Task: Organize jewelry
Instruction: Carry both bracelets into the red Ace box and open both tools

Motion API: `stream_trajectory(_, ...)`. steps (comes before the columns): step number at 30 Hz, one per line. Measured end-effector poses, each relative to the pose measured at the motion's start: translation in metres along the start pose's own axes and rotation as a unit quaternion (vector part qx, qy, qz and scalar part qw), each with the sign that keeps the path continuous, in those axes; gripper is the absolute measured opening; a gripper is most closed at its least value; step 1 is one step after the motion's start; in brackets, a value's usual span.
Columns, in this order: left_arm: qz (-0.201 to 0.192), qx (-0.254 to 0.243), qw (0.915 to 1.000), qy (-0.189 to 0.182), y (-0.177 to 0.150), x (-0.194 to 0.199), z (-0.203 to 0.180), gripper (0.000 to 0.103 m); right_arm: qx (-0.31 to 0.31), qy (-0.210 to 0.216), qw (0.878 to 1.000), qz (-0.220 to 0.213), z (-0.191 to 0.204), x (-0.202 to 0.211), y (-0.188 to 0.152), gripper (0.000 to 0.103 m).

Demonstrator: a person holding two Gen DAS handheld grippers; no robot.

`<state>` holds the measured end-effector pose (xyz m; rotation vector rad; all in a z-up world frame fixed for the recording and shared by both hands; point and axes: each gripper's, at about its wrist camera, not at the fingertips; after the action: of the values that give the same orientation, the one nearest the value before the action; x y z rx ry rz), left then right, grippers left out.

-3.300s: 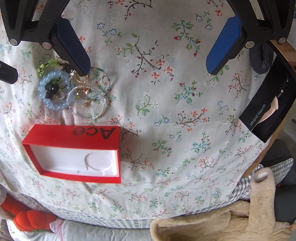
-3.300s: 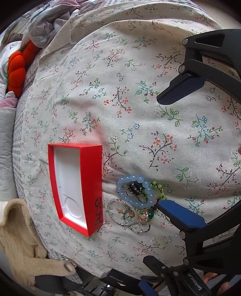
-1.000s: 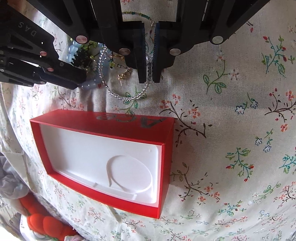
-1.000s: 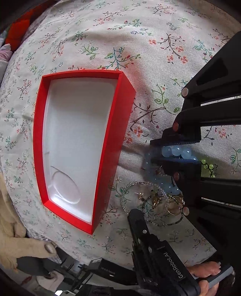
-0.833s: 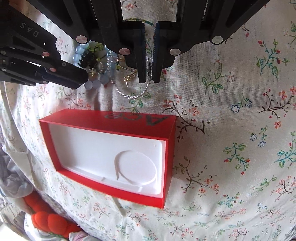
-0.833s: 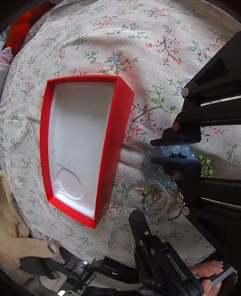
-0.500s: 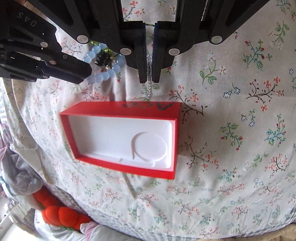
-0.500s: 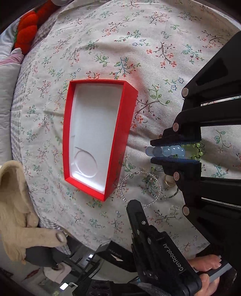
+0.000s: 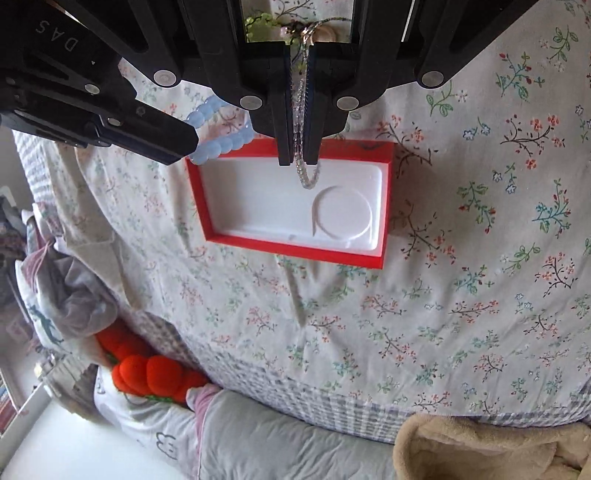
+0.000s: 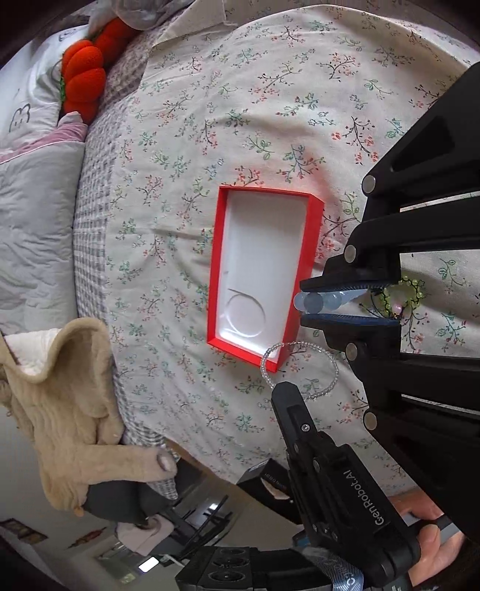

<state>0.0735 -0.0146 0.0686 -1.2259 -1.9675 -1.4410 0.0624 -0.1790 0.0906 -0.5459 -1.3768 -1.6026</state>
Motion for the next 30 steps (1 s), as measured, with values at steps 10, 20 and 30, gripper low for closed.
stream_trajectory(10, -0.015, 0.021, 0.9967, -0.076, 0.021, -0.025, -0.003, 0.0, -0.012, -0.012, 0.999, -0.049, -0.008, -0.002, 0.022, 0.012)
stream_trajectory(20, -0.024, 0.007, 0.9997, 0.001, 0.028, -0.052, 0.017, 0.0, -0.023, -0.047, 0.997, -0.053, -0.041, -0.034, 0.031, 0.012)
stream_trajectory(30, -0.002, -0.019, 0.9977, 0.064, 0.025, -0.082, 0.02, 0.0, 0.003, -0.073, 0.996, -0.059, -0.057, -0.06, 0.038, 0.012)
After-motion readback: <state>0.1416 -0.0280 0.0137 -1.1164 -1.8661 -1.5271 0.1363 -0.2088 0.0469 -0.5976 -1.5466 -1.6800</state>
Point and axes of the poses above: each gripper's, at about its wrist camera, not at the fingertips, and x roughly against the way its jaws point, z to its left, y to its top, and after that the axes turned 3 degrees about y, right-handed
